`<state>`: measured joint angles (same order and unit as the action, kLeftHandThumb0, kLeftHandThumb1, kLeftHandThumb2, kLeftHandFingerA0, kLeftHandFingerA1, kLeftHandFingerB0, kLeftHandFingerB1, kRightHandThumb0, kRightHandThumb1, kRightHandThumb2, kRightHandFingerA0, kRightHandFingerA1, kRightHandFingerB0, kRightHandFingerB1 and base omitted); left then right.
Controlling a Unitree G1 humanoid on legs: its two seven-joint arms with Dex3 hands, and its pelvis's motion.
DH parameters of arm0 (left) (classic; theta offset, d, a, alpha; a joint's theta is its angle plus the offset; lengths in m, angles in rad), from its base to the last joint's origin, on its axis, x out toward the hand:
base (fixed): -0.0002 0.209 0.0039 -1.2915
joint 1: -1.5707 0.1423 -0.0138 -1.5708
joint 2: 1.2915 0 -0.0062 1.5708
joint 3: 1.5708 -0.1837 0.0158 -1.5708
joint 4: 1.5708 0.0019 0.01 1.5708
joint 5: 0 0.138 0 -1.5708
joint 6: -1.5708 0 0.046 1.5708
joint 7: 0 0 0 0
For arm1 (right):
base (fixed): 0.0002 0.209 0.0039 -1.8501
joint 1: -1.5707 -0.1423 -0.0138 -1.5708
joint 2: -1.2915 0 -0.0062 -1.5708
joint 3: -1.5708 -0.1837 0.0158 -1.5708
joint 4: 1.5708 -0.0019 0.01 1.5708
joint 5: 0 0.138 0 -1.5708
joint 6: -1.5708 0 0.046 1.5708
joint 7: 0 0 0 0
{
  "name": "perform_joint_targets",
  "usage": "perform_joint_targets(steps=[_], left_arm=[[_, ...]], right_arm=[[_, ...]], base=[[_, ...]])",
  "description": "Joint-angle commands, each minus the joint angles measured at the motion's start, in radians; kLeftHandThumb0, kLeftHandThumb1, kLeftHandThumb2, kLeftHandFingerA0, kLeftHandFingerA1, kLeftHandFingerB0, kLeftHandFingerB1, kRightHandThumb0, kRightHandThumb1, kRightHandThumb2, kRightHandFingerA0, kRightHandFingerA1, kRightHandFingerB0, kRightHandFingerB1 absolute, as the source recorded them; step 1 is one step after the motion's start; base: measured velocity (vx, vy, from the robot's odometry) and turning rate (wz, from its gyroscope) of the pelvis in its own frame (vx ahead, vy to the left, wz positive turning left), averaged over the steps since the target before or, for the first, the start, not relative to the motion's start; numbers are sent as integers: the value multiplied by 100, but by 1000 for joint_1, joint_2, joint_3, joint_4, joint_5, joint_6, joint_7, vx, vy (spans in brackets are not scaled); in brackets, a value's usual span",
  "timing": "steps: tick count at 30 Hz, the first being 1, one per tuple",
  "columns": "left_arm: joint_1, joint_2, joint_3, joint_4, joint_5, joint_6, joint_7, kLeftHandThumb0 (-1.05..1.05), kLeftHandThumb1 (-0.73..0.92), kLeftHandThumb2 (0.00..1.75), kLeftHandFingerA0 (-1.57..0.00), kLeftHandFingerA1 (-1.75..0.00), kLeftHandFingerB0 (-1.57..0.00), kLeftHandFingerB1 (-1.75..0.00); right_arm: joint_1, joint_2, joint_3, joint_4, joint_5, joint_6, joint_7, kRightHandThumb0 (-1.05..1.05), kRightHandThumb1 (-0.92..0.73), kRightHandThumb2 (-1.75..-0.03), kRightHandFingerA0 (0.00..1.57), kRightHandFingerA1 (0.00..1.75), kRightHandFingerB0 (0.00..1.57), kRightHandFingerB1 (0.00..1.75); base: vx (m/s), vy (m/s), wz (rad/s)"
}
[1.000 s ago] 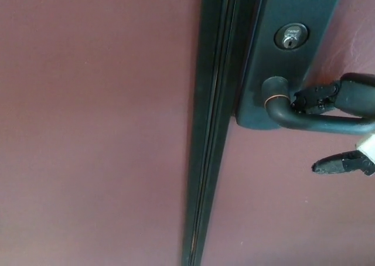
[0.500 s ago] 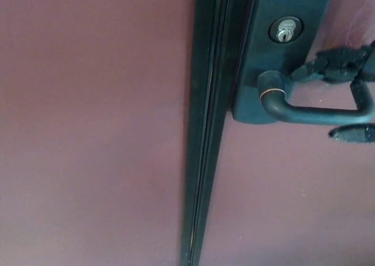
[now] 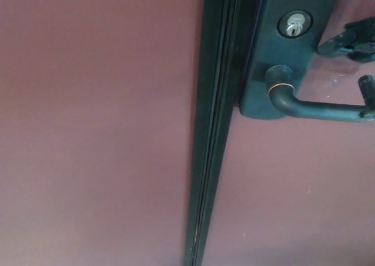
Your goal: The robot walks towards the door handle and put its right hand on it and twist the handle
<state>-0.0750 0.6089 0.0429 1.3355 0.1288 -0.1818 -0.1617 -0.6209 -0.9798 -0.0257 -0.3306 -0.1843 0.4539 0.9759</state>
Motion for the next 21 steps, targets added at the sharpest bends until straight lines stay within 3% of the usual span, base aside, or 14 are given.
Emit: perform_joint_targets(steps=[1, 2, 3, 4, 6, 7, 9, 11, 13, 14, 15, 19, 20, 21], left_arm=[[5, 9, 3, -1, 8, -1, -18, -36, 56, 57, -71, -48, -53, -41], [2, 9, 4, -2, 9, -1, -19, -36, 56, 57, -71, -48, -53, -41], [2, 9, 3, -1, 10, 0, -19, -36, 56, 57, -71, -48, -53, -41], [-1, 7, 2, -1, 13, 3, -19, -36, 56, 57, -71, -48, -53, -41], [-3, 5, 0, 0, 16, 2, -19, -36, 56, 57, -71, -48, -53, -41], [-2, 0, 1, -1, 15, -2, -19, -36, 56, 57, -71, -48, -53, -41], [4, -10, 2, 0, 14, -3, -16, -36, 56, 57, -71, -48, -53, -41], [10, -13, 8, 1, 7, -3, -18, -36, 56, 57, -71, -48, -54, -41], [6, -16, 11, 1, 4, -2, -20, -36, 55, 57, -71, -48, -54, -41], [5, -19, 12, 1, 3, -1, -19, -36, 55, 57, -71, -48, -54, -41], [2, -22, 12, 2, 3, 1, -17, -36, 55, 57, -71, -48, -54, -41], [-16, -35, 1, 2, 15, 7, -7, -36, 55, 57, -71, -48, -54, -41], [-21, -42, 4, 1, 11, 4, -9, -36, 55, 57, -71, -48, -54, -41], [-23, -43, 6, 0, 9, 2, -11, -36, 55, 57, -71, -48, -54, -41]], right_arm=[[15, -89, -157, 21, 85, -11, 33, -79, -58, -62, 0, 18, 6, 24], [31, -98, -217, 20, 115, -11, 43, -76, -47, -84, 2, 15, 7, 23], [42, -100, -245, 20, 128, -16, 46, -76, -47, -84, 2, 16, 7, 23], [81, -103, -336, 9, 155, -29, 61, -80, -50, -66, 3, 19, 9, 24], [154, -98, -486, -27, 185, -35, 91, -80, -50, -67, 4, 19, 9, 23], [188, -90, -552, -47, 193, -43, 106, -77, -59, -58, 3, 23, 8, 25], [254, -67, -665, -94, 212, -36, 140, -72, -45, -87, 0, 23, 11, 27], [327, -24, -782, -153, 236, -20, 170, -72, -45, -86, 0, 25, 11, 27], [417, 66, -950, -238, 264, -14, 188, -75, -56, -58, 6, 25, 9, 24], [436, 82, -984, -254, 274, -14, 189, -75, -56, -58, 6, 25, 9, 24], [461, 112, -1036, -280, 289, -13, 189, -73, -45, -83, 5, 26, 8, 24], [574, 253, -1217, -361, 377, -40, 188, -71, -44, -81, 5, 27, 7, 24], [674, 373, -1250, -398, 408, -91, 170, -68, -54, -57, 5, 25, 8, 23], [734, 431, -1237, -398, 416, -116, 165, -67, -54, -57, 5, 25, 9, 23]], base=[[0, 0, 0], [0, 0, 0], [0, 0, 0], [0, 0, 0], [0, 0, 0], [0, 0, 0], [0, 0, 0], [0, 0, 0], [0, 0, 0], [0, 0, 0], [0, 0, 0], [0, 0, 0], [0, 0, 0], [0, 0, 0]])
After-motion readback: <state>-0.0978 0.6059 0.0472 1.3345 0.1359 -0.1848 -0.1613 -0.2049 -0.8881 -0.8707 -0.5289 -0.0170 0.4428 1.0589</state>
